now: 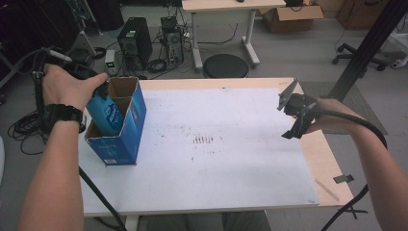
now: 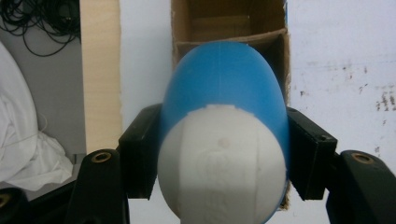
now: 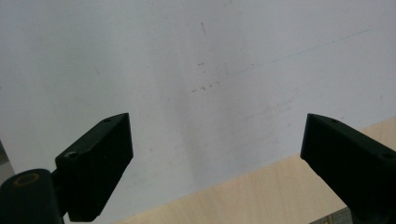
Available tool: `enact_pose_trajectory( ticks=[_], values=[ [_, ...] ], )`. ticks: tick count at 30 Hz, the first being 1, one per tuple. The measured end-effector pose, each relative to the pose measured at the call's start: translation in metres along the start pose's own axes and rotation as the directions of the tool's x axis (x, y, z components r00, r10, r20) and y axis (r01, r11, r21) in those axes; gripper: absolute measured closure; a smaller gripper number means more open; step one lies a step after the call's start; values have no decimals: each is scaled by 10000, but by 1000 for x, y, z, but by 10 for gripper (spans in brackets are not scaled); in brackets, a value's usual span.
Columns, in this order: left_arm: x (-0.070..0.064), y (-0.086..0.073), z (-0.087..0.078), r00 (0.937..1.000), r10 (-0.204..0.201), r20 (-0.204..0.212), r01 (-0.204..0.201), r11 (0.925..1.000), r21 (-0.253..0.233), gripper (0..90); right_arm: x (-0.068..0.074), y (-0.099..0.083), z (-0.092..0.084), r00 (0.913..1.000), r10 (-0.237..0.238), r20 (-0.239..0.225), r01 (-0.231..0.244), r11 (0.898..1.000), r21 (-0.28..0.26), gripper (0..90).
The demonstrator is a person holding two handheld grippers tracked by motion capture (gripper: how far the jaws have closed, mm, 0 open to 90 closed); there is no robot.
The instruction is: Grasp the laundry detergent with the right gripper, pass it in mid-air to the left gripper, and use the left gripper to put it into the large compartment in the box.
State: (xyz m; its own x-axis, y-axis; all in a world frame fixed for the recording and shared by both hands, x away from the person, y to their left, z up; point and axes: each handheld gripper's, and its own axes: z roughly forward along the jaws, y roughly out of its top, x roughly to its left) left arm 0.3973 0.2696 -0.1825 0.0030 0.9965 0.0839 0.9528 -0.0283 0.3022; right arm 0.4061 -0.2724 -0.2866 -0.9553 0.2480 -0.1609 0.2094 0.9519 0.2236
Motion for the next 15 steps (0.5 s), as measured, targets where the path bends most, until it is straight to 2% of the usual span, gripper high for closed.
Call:
enact_pose_trajectory(
  ticks=[2, 5, 6, 15],
  values=[
    [-2, -1, 11, 10000, 76, -64, -76, 9999, 128, 383, 0, -1, 0, 9999, 79, 63, -79, 9999, -70, 87],
    [-3, -2, 18, 9998, 134, -117, -131, 9997, 227, 382, 1, -2, 0, 10000, 84, 47, -84, 9999, -64, 89],
    [-4, -3, 26, 9998, 146, -123, -142, 9994, 312, 383, 1, -3, 0, 9999, 95, 35, -94, 10000, -31, 90],
    [-8, -8, 54, 9998, 152, 109, -159, 9977, 663, 382, 2, -6, 1, 10000, 78, -20, -78, 10000, 43, 92]
  ],
)
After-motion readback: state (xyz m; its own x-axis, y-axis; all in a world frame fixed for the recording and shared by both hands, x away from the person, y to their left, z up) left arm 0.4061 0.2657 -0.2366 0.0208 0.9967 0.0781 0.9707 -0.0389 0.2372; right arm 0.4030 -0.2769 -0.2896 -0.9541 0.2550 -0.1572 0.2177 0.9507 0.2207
